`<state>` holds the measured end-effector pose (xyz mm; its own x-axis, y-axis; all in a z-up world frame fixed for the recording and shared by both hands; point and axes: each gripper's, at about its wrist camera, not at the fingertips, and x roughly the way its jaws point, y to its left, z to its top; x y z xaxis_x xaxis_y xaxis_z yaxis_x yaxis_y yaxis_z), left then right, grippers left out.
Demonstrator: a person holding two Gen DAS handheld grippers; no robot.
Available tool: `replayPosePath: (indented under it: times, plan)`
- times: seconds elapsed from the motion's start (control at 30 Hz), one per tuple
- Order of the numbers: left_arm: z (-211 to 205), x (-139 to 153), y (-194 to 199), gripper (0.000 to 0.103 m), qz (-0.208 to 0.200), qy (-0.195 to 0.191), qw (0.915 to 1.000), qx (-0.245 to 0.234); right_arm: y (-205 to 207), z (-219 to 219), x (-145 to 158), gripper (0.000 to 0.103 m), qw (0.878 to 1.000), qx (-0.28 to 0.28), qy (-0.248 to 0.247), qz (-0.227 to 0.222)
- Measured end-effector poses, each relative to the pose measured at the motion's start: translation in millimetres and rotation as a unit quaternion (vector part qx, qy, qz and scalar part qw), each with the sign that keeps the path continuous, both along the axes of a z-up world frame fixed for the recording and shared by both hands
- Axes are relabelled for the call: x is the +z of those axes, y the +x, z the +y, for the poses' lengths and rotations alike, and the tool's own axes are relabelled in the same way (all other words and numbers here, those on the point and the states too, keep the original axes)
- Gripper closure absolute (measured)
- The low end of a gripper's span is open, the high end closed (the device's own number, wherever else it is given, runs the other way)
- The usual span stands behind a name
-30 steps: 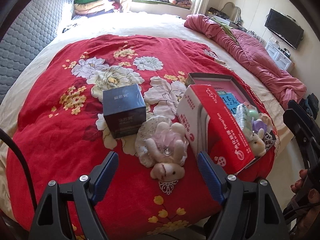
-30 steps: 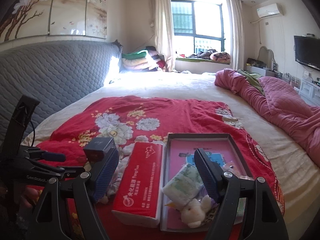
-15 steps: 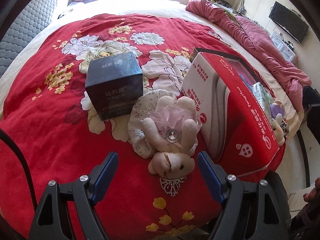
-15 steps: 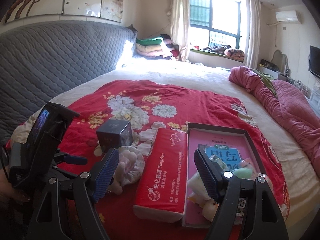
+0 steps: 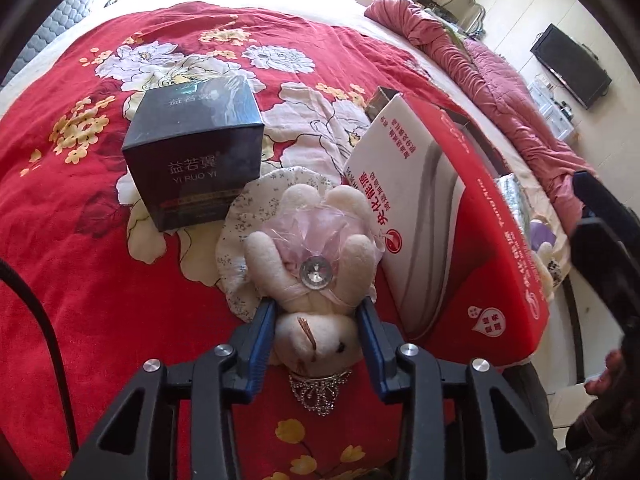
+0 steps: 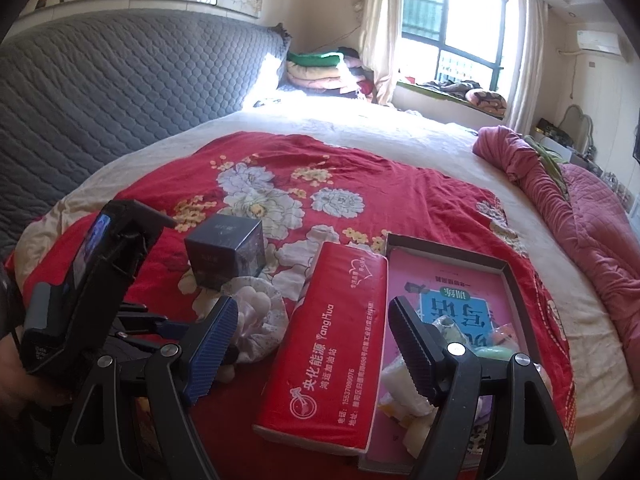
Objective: Organize soft objects
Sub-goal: 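Grasp the pink-tutu plush bunny with the left tool while the right tool grasps the white floral scrunchie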
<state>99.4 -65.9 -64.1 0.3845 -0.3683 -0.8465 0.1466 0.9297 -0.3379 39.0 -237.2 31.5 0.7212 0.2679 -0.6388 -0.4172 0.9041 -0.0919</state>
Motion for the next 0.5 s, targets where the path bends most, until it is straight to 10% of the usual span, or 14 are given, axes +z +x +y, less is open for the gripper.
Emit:
replayPosePath:
  times: [0.5]
  plan:
    - [114,29,-8,0.064,-0.028,-0.028,0.9944,0.098,28,123,-67,0.024,0.964,0.163,-0.192,0.084]
